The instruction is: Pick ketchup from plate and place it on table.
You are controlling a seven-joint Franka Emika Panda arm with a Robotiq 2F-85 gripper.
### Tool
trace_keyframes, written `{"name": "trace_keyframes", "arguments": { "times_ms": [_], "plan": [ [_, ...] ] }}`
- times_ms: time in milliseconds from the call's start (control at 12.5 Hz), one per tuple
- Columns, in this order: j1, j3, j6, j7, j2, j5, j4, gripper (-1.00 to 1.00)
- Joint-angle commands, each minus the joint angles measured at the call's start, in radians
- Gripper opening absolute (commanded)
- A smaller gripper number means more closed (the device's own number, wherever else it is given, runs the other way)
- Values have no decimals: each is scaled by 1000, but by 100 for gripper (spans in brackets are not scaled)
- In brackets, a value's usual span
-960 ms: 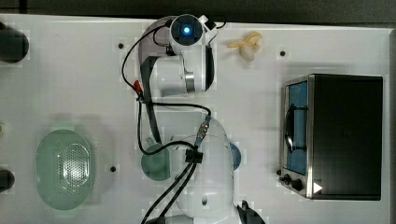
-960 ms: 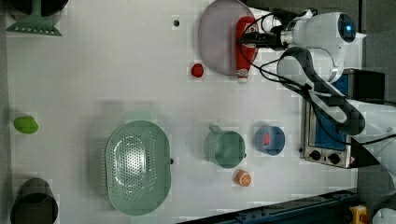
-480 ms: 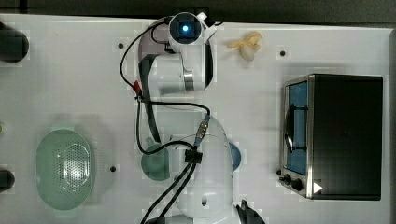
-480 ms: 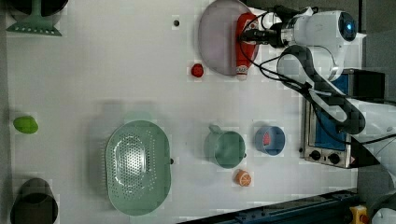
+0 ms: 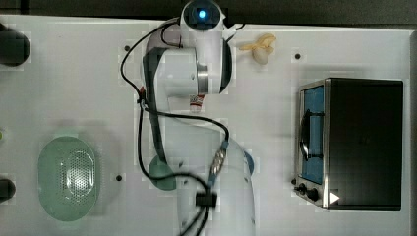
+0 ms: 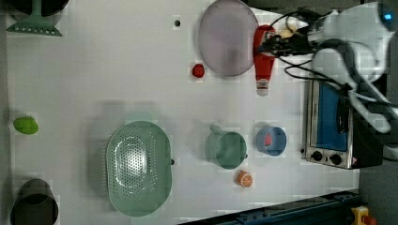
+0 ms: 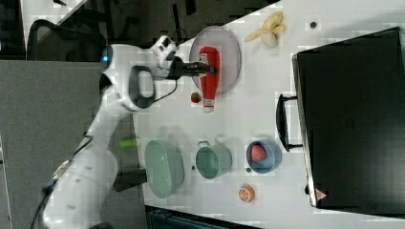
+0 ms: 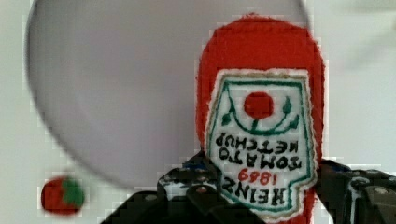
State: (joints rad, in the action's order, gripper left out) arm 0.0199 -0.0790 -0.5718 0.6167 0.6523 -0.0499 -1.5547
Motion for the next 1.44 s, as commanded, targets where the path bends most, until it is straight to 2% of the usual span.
{"name": "trace_keyframes", "arguments": {
  "times_ms": [80,240,400,640,800,1120,1440],
  "plan": [
    [37,-5,146,14,-222,17,-15,25],
    [53,7,219,14,-324,17,-102,25],
    [68,22,219,14,-407,18,-220,25],
    [83,41,163,14,-512,29,-411,25],
    [86,53,61,14,-561,38,-541,25],
    [86,61,-209,14,-558,104,-748,25],
    [80,53,-450,11,-452,104,-841,25]
  ]
}}
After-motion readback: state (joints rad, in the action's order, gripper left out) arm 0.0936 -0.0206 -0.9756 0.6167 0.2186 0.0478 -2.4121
